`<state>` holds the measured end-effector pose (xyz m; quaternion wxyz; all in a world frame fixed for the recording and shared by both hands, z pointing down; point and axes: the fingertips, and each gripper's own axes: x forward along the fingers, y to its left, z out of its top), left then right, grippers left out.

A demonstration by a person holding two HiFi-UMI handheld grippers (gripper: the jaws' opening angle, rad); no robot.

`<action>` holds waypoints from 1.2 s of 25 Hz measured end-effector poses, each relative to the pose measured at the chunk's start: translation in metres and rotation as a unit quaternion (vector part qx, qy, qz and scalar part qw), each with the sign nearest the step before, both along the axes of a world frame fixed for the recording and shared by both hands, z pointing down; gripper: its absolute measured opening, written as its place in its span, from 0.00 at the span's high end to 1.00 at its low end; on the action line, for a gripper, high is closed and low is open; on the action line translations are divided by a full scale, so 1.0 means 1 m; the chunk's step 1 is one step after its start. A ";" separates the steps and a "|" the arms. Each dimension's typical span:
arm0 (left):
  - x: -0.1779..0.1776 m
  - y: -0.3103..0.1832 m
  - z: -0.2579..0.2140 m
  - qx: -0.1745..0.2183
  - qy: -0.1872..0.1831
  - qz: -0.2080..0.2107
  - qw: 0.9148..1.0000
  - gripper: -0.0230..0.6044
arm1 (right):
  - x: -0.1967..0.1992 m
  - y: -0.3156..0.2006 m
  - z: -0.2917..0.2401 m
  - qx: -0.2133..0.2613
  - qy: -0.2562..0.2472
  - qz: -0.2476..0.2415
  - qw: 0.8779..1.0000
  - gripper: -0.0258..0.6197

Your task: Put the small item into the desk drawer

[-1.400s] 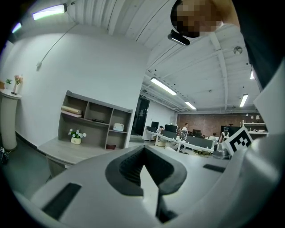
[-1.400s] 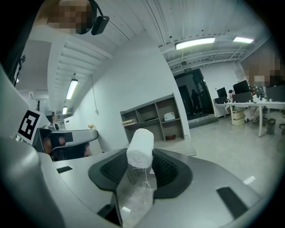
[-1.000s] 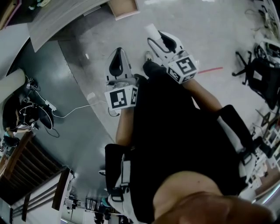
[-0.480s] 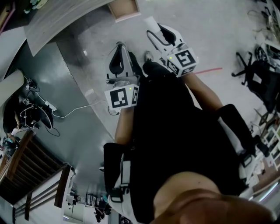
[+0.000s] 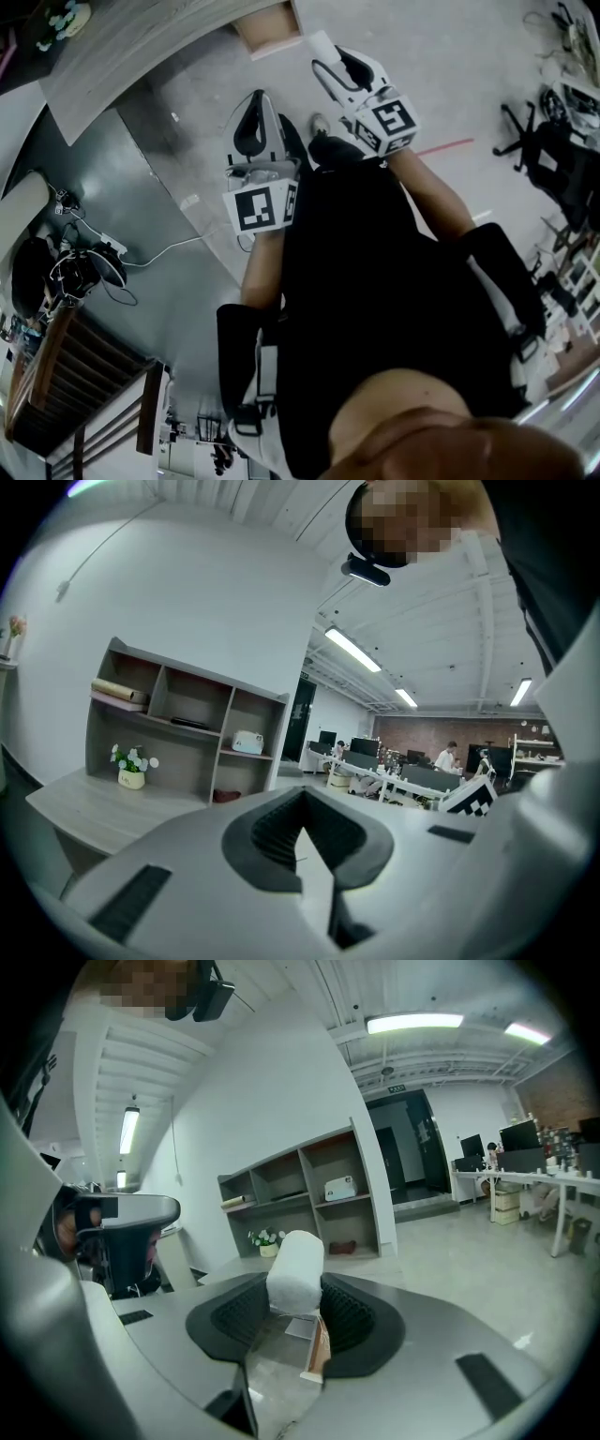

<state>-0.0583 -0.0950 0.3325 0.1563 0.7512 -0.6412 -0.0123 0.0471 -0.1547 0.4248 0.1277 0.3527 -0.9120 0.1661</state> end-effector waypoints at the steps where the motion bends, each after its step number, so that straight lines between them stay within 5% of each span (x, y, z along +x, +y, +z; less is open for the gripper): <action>1: -0.004 -0.006 0.002 -0.002 0.000 0.003 1.000 0.97 | -0.004 -0.005 0.004 -0.004 0.001 0.001 1.000 0.71; 20: -0.059 -0.083 0.063 -0.039 0.023 0.027 0.999 0.97 | -0.052 -0.092 0.161 -0.100 0.080 0.031 0.991 0.71; 30: -0.069 -0.095 0.086 -0.050 0.038 0.020 0.998 0.97 | -0.039 -0.097 0.267 -0.171 0.147 0.043 0.973 0.71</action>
